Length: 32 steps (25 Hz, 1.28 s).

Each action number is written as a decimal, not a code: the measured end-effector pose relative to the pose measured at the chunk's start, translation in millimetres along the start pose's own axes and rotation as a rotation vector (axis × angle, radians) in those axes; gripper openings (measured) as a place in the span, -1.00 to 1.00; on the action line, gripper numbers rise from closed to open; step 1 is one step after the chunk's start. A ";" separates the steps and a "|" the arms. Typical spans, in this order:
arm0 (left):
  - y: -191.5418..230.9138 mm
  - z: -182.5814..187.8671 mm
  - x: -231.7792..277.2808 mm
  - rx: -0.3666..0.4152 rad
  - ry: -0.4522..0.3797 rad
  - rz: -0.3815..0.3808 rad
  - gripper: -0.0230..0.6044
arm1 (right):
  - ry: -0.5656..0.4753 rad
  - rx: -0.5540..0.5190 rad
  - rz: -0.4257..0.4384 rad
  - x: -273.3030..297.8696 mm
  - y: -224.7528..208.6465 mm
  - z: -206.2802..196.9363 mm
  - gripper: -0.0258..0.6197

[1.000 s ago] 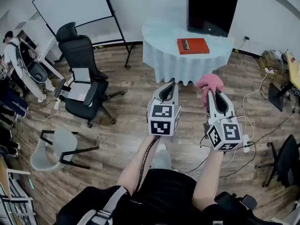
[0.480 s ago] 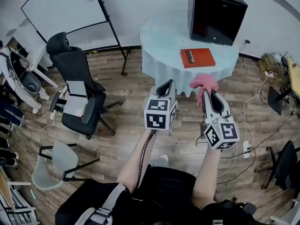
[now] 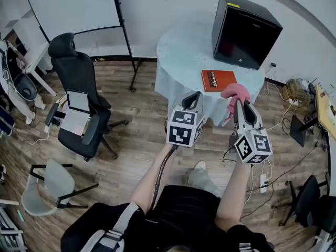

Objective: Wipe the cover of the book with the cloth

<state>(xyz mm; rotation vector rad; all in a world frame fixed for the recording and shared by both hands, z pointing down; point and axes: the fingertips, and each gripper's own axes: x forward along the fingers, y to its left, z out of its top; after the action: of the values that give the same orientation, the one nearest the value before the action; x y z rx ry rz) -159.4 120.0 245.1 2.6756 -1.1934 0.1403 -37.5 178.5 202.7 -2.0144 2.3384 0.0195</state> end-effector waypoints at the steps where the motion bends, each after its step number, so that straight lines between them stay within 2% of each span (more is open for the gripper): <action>1: 3.3 3.3 5.6 0.003 -0.005 0.006 -0.88 | -0.005 0.000 0.004 5.9 -4.9 0.5 -0.73; 5: 10.2 21.9 37.9 0.034 -0.024 0.027 -0.88 | -0.065 0.042 -0.001 34.0 -42.6 15.0 -0.73; 9: 12.0 21.4 61.6 0.045 -0.007 0.020 -0.88 | -0.065 0.086 -0.017 50.9 -63.7 4.6 -0.73; 12: 13.4 3.0 79.8 0.008 0.036 0.013 -0.88 | -0.014 0.105 -0.020 60.1 -72.6 -17.2 -0.73; 15: 21.1 -28.9 110.0 -0.042 0.118 0.018 -0.88 | 0.071 0.119 -0.020 75.4 -84.7 -52.4 -0.73; 20: 5.8 -78.3 169.2 -0.082 0.233 0.001 -0.88 | 0.180 0.178 -0.041 93.5 -136.1 -108.3 -0.73; 27: -12.8 -85.2 246.5 -0.147 0.257 0.028 -0.88 | 0.238 0.156 0.080 147.8 -185.2 -114.9 -0.73; 32: 17.0 -86.2 268.9 -0.171 0.257 0.144 -0.88 | 0.270 0.158 0.197 194.4 -185.6 -127.1 -0.73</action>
<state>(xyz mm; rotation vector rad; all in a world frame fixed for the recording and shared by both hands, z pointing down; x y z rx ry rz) 7.4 -66.2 377.5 2.3414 -1.2520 0.3739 113.1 -47.0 324.8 -1.8052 2.5921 -0.4409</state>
